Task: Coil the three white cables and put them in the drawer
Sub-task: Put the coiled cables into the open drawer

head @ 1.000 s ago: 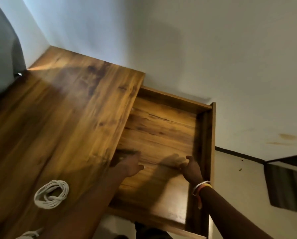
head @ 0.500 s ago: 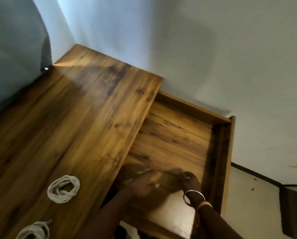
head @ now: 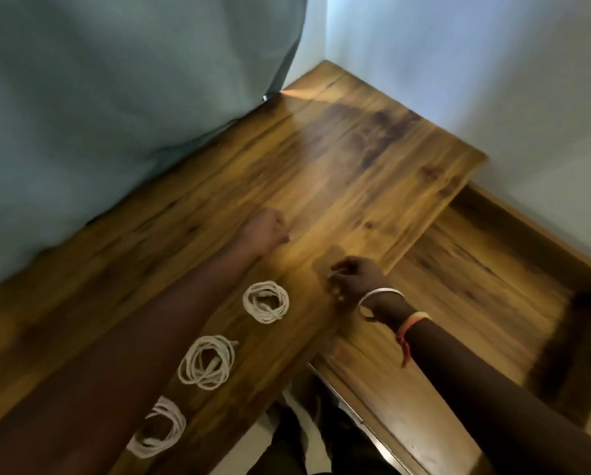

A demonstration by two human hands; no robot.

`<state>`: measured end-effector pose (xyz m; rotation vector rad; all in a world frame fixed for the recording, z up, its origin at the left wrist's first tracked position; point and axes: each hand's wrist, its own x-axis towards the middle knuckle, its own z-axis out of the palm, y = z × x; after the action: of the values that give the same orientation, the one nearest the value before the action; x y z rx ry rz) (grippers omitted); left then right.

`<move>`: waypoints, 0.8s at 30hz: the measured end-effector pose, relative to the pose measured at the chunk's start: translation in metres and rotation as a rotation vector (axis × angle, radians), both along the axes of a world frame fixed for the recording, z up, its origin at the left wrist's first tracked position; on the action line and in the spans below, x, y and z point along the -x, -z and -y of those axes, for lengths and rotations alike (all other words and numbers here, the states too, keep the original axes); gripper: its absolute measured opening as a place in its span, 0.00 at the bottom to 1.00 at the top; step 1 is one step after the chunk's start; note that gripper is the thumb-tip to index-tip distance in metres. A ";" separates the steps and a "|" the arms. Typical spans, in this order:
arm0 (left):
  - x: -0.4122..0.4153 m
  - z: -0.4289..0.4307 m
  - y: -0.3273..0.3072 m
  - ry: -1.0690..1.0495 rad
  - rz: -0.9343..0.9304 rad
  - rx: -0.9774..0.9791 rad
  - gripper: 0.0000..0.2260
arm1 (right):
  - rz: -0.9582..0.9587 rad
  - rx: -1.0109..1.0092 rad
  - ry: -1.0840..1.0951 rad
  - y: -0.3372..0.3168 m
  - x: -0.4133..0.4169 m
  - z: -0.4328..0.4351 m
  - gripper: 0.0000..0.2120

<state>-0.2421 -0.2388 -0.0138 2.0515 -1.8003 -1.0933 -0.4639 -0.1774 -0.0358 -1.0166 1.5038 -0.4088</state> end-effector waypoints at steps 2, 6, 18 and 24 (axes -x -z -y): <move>-0.032 -0.016 0.004 -0.074 0.094 -0.124 0.11 | -0.003 -0.073 -0.079 0.012 -0.026 -0.007 0.05; -0.053 -0.053 0.006 -0.153 -0.020 -0.497 0.15 | 0.011 -0.090 -0.128 0.019 -0.066 -0.018 0.07; -0.011 -0.055 -0.032 -0.111 -0.183 -0.324 0.04 | -0.166 0.151 -0.061 -0.004 -0.062 -0.008 0.05; 0.110 -0.032 -0.017 0.096 -0.248 -0.279 0.11 | -0.124 0.149 0.193 -0.015 0.062 -0.023 0.10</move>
<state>-0.3524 -0.2067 0.0030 1.8790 -1.7181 -1.6280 -0.5257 -0.1541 -0.0208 -1.0314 1.7106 -0.6119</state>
